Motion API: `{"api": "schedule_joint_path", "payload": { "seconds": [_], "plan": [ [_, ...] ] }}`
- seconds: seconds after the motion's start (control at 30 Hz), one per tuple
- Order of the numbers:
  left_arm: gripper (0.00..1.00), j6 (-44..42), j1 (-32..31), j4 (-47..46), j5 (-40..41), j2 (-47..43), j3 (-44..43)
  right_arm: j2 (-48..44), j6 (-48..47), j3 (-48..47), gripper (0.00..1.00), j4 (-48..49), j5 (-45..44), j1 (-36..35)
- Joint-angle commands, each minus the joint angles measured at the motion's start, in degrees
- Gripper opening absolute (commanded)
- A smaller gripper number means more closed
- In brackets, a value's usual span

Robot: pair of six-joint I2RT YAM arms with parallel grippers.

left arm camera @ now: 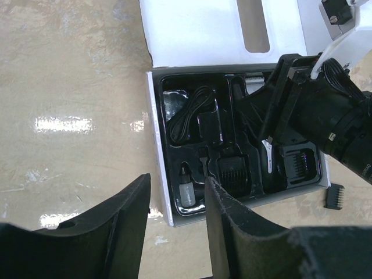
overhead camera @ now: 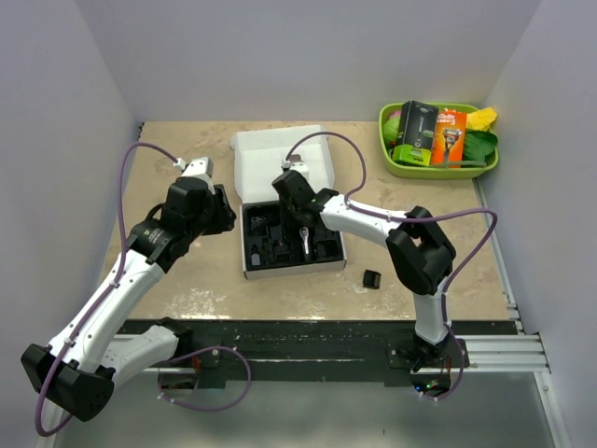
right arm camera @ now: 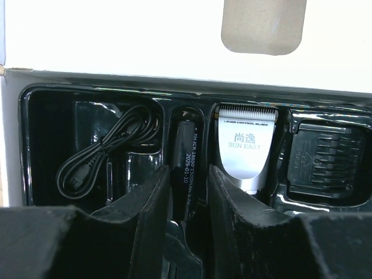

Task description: Sort the hair-cutting tools

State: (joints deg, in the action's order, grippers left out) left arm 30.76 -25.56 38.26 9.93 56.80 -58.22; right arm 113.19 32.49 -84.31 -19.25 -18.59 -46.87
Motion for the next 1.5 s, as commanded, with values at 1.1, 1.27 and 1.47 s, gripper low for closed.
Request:
{"api": "schedule_joint_path", "payload": {
  "seconds": [1.1,1.27,1.47],
  "plan": [
    [0.47,-1.0,-0.1,-2.8,-1.8,-0.3,2.6,-1.8,1.2,1.4,0.00,0.4,-2.9,-2.8],
    [0.47,-0.8,-0.1,-2.9,-1.8,-0.7,3.3,-0.8,1.6,2.6,0.00,0.3,-2.5,-3.4],
    [0.47,-0.8,-0.1,-2.8,-1.7,-1.0,3.4,-0.6,2.1,2.7,0.00,0.4,-3.2,-3.6]
  ]
}}
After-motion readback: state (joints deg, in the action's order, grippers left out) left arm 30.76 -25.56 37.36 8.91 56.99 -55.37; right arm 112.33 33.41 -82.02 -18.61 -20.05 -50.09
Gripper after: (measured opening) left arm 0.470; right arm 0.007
